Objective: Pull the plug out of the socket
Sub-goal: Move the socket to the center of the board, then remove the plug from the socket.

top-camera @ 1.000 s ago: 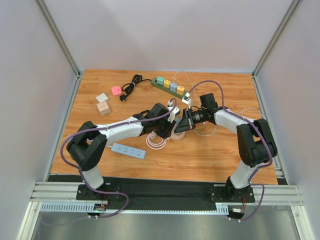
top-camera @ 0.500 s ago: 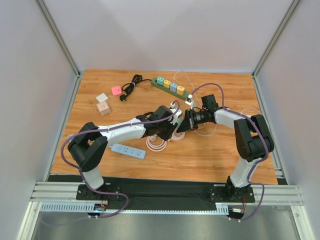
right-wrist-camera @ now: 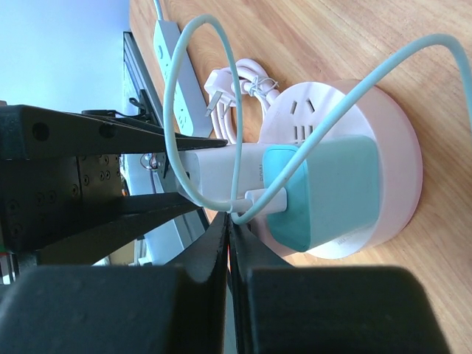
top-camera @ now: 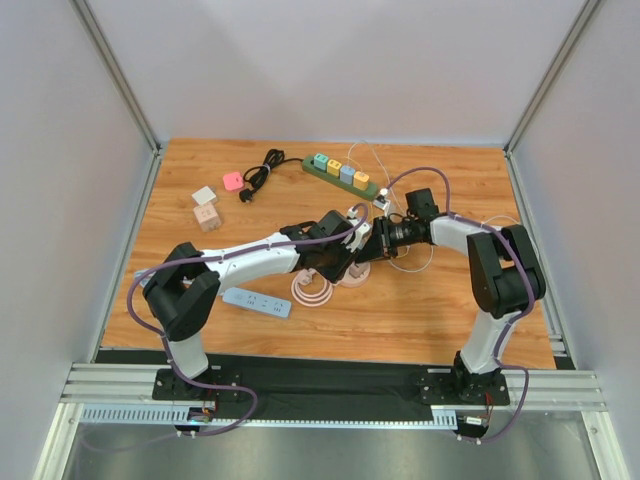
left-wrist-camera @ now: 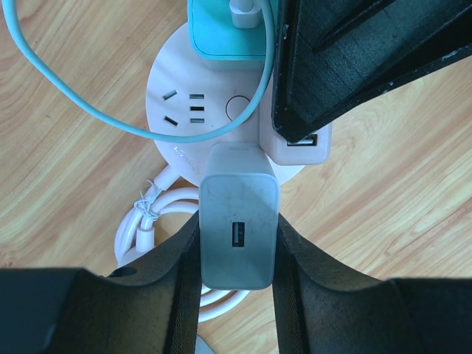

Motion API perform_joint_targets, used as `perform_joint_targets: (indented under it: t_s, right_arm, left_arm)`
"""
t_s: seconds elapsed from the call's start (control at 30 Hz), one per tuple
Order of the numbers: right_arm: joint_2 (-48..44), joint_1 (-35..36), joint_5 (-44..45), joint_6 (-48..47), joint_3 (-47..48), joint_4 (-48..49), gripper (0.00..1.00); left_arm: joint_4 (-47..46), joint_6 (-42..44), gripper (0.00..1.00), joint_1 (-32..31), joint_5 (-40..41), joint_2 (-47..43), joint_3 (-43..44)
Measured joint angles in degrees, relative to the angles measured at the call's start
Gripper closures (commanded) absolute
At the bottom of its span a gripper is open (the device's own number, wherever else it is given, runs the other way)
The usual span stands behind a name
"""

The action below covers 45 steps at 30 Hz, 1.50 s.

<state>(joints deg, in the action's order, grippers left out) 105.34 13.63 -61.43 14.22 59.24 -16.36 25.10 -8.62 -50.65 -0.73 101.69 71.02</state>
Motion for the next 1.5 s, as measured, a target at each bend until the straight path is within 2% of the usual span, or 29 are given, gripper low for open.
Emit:
perform_joint_targets:
  t_s: [0.37, 0.6, 0.8, 0.83, 0.87, 0.93, 1.0, 1.13, 1.23, 1.5]
  right_arm:
    - [0.09, 0.15, 2.56, 0.48, 1.07, -1.70, 1.00]
    - [-0.33, 0.15, 4.81, 0.57, 1.70, -1.86, 1.00]
    - [0.04, 0.15, 3.98, -1.66, 2.75, -2.82, 0.99]
    - [-0.02, 0.15, 3.61, -2.49, 2.75, -2.84, 0.96]
    - [-0.11, 0.13, 3.19, -3.48, 2.75, -2.91, 0.88]
    - [-0.61, -0.02, 2.29, -5.07, 2.73, -3.52, 0.79]
    - [-2.29, -0.26, 2.16, -7.37, 2.23, -4.33, 0.66]
    - [-5.03, -1.01, 2.16, -9.29, 1.09, -4.76, 0.58]
    - [-5.84, -2.03, 2.38, -10.51, 0.70, -4.94, 0.56]
    - [-3.91, -4.20, 2.75, -11.41, 0.55, -6.88, 0.32]
  left_arm:
    - [3.76, -5.68, 1.00, -0.81, 3.76, 0.87, 2.23]
    - [1.11, -2.43, 1.00, -1.53, 5.79, 0.15, 0.33]
    - [0.09, -1.53, 1.00, -1.33, 4.46, -0.13, -0.26]
    - [0.07, -1.57, 1.00, -1.27, 4.20, -0.13, -0.26]
    - [0.02, -1.77, 1.00, -1.27, 4.09, -0.13, -0.26]
    - [-0.55, -2.03, 1.00, -1.27, 4.09, -0.33, -0.72]
    - [-2.27, -2.91, 1.00, -1.05, 4.09, -1.14, -2.14]
    - [-6.03, -5.60, 1.00, -0.15, 3.76, -3.21, -5.70]
    - [-8.20, -8.20, 1.00, 1.16, 3.32, -5.49, -8.74]
    - [-9.81, -14.53, 1.00, 4.68, 2.95, -10.71, -13.35]
